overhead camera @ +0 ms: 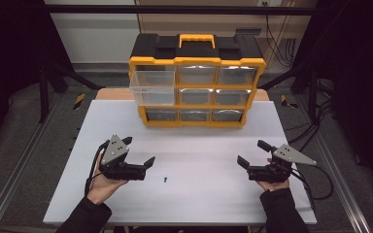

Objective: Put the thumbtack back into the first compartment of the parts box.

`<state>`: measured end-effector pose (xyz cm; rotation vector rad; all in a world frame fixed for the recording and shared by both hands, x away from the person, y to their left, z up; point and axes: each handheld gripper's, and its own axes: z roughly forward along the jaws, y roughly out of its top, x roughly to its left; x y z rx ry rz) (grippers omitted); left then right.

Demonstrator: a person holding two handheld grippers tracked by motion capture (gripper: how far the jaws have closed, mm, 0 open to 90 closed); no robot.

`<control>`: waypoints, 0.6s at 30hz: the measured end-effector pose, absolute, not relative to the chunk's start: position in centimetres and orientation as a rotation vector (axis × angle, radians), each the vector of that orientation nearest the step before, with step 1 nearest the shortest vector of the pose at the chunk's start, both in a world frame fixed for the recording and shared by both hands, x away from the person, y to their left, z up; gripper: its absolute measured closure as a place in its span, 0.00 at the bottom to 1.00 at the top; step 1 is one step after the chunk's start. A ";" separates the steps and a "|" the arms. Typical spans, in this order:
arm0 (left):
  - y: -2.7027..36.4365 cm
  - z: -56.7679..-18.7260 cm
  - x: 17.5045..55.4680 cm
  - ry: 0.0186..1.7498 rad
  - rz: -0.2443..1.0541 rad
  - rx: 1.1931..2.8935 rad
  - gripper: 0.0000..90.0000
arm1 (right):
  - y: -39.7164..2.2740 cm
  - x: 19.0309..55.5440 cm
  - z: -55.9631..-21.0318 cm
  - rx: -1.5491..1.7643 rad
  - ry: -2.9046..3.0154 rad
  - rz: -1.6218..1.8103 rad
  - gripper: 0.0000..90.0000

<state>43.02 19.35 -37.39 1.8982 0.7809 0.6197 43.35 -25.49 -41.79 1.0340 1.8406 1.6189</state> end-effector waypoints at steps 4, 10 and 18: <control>19.1 -38.1 43.0 0.787 0.606 1.918 0.03 | -25.5 43.4 -41.8 1.035 1.839 1.616 0.00; 18.5 -39.6 43.2 0.802 0.580 1.956 0.03 | -25.5 43.3 -41.8 1.034 1.842 1.614 0.00; 17.3 -41.3 43.3 0.813 0.553 2.003 0.04 | -25.4 43.3 -41.8 1.030 1.847 1.616 0.00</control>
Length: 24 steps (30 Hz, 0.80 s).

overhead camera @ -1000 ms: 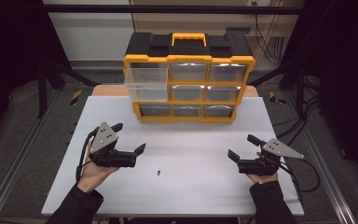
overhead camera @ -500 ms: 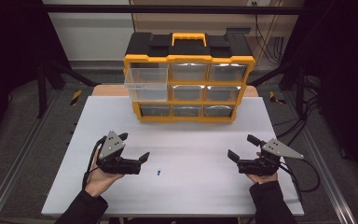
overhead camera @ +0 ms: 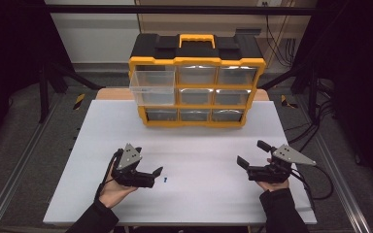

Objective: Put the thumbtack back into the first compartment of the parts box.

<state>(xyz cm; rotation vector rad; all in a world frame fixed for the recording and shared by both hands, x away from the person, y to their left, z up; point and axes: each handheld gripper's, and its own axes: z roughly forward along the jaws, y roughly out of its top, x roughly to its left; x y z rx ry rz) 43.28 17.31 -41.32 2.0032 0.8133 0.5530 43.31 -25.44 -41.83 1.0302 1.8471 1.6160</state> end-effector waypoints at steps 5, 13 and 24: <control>16.9 -42.2 43.4 0.839 0.558 2.010 0.05 | -25.5 43.3 -41.8 1.030 1.847 1.613 0.00; 16.0 -43.7 43.4 0.866 0.542 2.059 0.06 | -25.5 43.3 -41.8 1.028 1.848 1.613 0.00; 14.8 -45.7 43.5 0.915 0.522 2.124 0.13 | -25.5 43.3 -41.8 1.031 1.848 1.612 0.00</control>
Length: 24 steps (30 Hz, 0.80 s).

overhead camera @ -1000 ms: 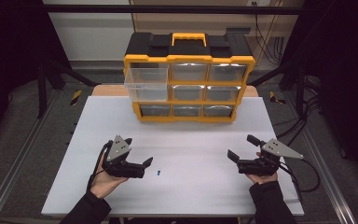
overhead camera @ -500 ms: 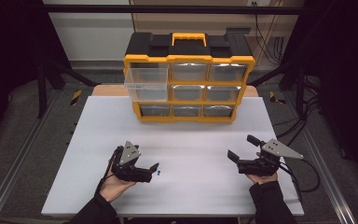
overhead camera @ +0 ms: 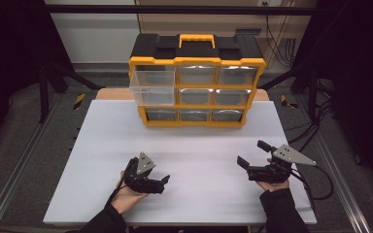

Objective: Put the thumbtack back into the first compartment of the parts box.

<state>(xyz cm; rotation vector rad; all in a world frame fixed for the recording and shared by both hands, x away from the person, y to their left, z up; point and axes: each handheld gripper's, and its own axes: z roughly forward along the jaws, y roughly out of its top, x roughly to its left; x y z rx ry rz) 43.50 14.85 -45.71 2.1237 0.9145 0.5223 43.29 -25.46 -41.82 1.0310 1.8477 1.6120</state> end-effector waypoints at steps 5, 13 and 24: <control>14.4 -46.5 43.6 0.950 0.497 2.148 0.19 | -25.4 43.3 -41.8 1.037 1.846 1.609 0.00; 13.9 -47.2 43.5 0.967 0.477 2.167 0.32 | -25.5 43.3 -41.8 1.033 1.847 1.612 0.00; 13.7 -47.4 43.4 0.974 0.448 2.179 0.60 | -25.5 43.3 -41.8 1.033 1.845 1.617 0.00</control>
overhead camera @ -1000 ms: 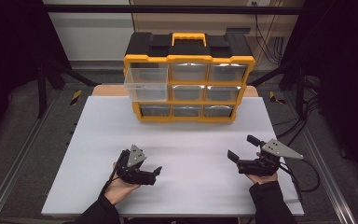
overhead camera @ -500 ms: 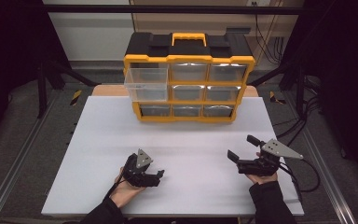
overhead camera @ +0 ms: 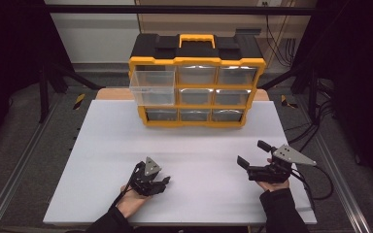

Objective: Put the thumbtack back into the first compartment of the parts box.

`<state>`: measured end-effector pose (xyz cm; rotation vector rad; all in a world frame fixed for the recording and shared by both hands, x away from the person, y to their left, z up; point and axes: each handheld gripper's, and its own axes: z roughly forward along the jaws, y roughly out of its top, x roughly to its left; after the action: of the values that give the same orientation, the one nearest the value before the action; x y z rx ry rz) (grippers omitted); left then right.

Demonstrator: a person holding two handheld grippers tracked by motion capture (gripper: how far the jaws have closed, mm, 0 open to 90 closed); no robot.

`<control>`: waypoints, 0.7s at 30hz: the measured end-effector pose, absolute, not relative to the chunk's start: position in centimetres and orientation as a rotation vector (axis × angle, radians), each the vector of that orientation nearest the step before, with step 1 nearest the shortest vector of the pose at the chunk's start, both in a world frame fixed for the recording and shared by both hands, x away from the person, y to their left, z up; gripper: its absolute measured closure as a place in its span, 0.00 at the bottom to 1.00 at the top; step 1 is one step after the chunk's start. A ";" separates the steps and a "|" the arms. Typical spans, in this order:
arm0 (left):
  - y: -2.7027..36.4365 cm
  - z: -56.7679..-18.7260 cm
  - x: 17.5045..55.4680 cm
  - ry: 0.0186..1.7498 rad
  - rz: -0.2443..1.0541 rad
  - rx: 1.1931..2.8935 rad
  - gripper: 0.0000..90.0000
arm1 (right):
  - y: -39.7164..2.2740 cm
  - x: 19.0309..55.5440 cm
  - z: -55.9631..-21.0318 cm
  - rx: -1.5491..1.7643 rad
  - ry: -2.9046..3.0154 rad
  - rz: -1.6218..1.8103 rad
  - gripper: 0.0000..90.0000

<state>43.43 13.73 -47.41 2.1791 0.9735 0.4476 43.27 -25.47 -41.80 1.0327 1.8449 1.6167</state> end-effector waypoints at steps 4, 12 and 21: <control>13.6 -47.4 43.3 0.968 0.449 2.181 0.67 | -25.5 43.3 -41.8 1.032 1.845 1.612 0.00; 13.5 -47.4 43.2 0.977 0.430 2.187 0.74 | -25.5 43.3 -41.8 1.033 1.842 1.617 0.00; 13.4 -47.5 43.2 0.989 0.418 2.196 0.82 | -25.5 43.2 -41.7 1.028 1.840 1.620 0.00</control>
<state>43.16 13.44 -47.52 2.1955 0.9891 0.4180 43.24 -25.54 -41.74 1.0279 1.8402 1.6197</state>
